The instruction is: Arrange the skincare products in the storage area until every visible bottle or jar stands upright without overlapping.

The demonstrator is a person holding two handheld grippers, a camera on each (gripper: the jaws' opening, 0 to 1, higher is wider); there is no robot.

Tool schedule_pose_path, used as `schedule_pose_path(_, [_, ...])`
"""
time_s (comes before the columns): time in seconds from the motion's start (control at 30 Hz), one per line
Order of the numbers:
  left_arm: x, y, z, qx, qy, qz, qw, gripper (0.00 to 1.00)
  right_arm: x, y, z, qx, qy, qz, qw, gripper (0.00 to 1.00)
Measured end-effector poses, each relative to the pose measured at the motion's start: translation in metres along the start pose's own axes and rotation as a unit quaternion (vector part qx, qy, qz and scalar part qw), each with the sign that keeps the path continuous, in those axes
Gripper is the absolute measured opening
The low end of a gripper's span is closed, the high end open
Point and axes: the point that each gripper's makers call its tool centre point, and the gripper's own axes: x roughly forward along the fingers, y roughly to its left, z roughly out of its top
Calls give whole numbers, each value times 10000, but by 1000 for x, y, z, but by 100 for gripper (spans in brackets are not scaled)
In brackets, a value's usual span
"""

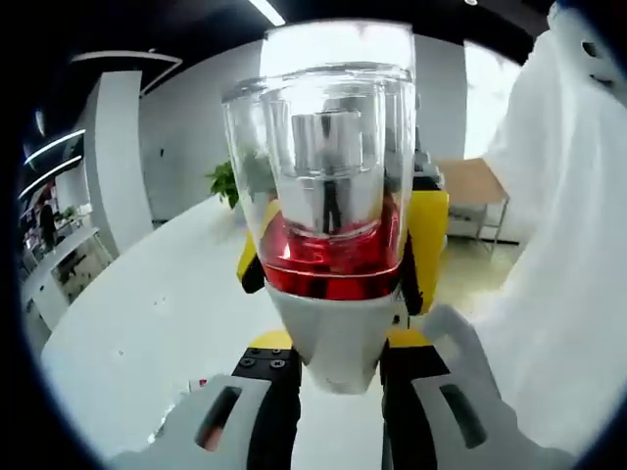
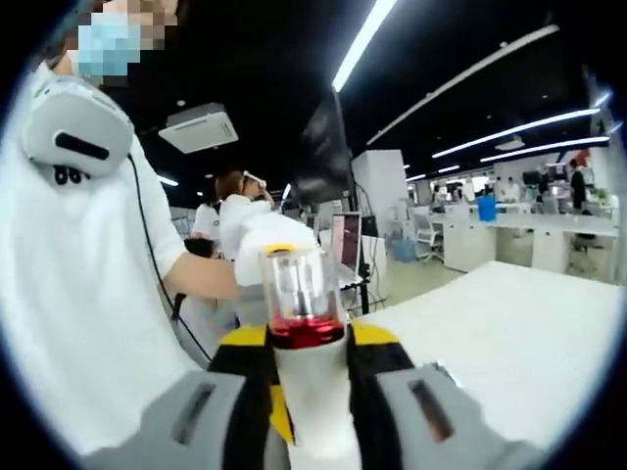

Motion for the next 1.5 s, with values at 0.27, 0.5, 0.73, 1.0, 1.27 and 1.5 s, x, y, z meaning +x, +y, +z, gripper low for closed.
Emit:
schedule_pose_path(0.27, [24, 23, -40, 43, 442, 302, 9986, 27, -8, -27, -46, 252, 196, -1038, 9941, 30])
schedule_pose_path(0.5, [53, 35, -78, 88, 684, 280, 9972, 28, -11, -43, -87, 334, 513, -1744, 9828, 31])
schedule_pose_path(0.73, [79, 43, -109, 95, 802, 67, 9967, 28, -14, -61, -130, 559, 735, -2088, 9736, 31])
schedule_pose_path(1.0, [100, 53, -130, 240, 916, 61, 9955, 28, -18, -76, -158, 641, 883, -2301, 9670, 32])
schedule_pose_path(1.27, [112, 65, -138, 304, 1043, 101, 9940, 28, -24, -91, -170, 723, 822, -2420, 9641, 32])
schedule_pose_path(1.5, [122, 82, -138, 216, 1018, 230, 9943, 28, -28, -111, -175, 723, 864, -2430, 9635, 32])
